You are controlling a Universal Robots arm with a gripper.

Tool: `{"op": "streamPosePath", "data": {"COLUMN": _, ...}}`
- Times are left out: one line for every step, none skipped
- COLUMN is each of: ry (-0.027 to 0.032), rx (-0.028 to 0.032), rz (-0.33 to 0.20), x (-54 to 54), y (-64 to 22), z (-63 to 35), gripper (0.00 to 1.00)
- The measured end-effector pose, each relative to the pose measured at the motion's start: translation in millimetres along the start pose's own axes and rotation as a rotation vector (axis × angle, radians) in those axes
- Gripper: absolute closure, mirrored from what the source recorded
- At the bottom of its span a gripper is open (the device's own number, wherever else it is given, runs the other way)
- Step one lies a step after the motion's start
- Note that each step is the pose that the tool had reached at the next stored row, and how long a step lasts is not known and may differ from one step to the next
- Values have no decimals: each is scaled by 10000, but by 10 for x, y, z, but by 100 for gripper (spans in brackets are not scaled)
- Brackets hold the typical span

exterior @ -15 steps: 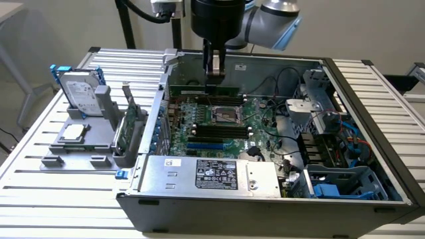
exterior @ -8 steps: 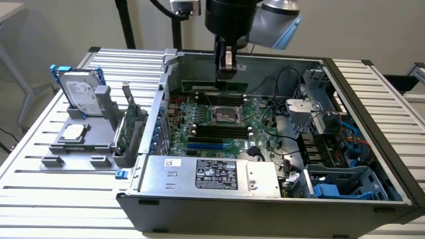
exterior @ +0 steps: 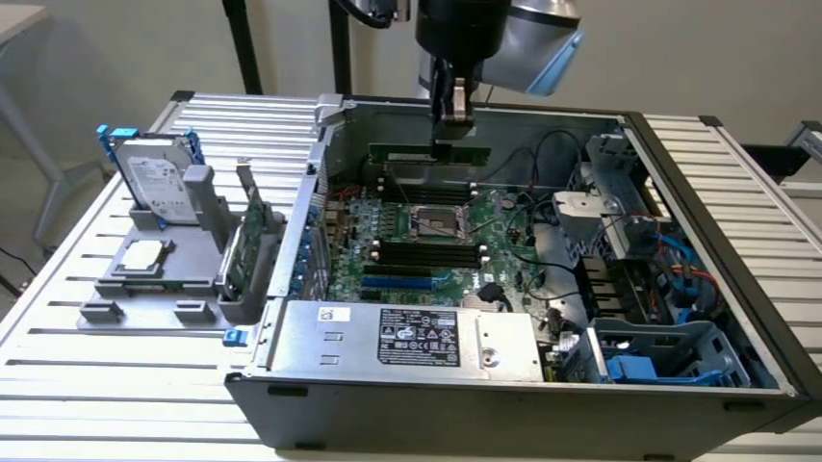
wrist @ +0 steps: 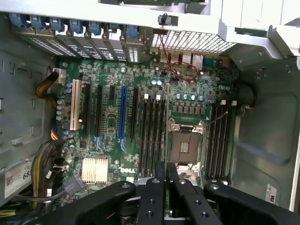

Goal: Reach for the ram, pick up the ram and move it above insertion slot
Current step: 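Pick up the ram and move it above insertion slot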

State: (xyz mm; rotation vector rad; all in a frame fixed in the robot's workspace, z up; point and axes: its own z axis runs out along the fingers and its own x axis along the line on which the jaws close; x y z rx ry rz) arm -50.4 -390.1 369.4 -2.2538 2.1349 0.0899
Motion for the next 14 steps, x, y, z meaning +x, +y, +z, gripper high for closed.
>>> {"op": "streamPosePath", "data": {"ry": 0, "rx": 2, "rz": 2, "x": -23, "y": -8, "z": 2, "gripper": 87}}
{"op": "streamPosePath", "data": {"ry": -1, "rx": 7, "rz": 8, "x": -44, "y": -14, "z": 5, "gripper": 87}}
{"op": "streamPosePath", "data": {"ry": -1, "rx": 11, "rz": 19, "x": -62, "y": -17, "z": 8, "gripper": 87}}
{"op": "streamPosePath", "data": {"ry": -1, "rx": 17, "rz": 40, "x": -77, "y": -19, "z": 9, "gripper": 87}}
{"op": "streamPosePath", "data": {"ry": 1, "rx": 19, "rz": 57, "x": -81, "y": -19, "z": 9, "gripper": 87}}
{"op": "streamPosePath", "data": {"ry": 0, "rx": 20, "rz": 62, "x": -81, "y": -19, "z": 9, "gripper": 87}}
{"op": "streamPosePath", "data": {"ry": -1, "rx": 21, "rz": 62, "x": -81, "y": -19, "z": 9, "gripper": 87}}
{"op": "streamPosePath", "data": {"ry": -1, "rx": 21, "rz": 64, "x": -81, "y": -19, "z": 9, "gripper": 87}}
{"op": "streamPosePath", "data": {"ry": -1, "rx": 21, "rz": 64, "x": -81, "y": -19, "z": 9, "gripper": 87}}
{"op": "streamPosePath", "data": {"ry": -1, "rx": 21, "rz": 65, "x": -81, "y": -19, "z": 9, "gripper": 87}}
{"op": "streamPosePath", "data": {"ry": -1, "rx": 21, "rz": 65, "x": -81, "y": -19, "z": 9, "gripper": 87}}
{"op": "streamPosePath", "data": {"ry": -1, "rx": 21, "rz": 64, "x": -81, "y": -19, "z": 9, "gripper": 87}}
{"op": "streamPosePath", "data": {"ry": -1, "rx": 21, "rz": 65, "x": -81, "y": -19, "z": 9, "gripper": 87}}
{"op": "streamPosePath", "data": {"ry": 0, "rx": 20, "rz": 64, "x": -81, "y": -19, "z": 9, "gripper": 87}}
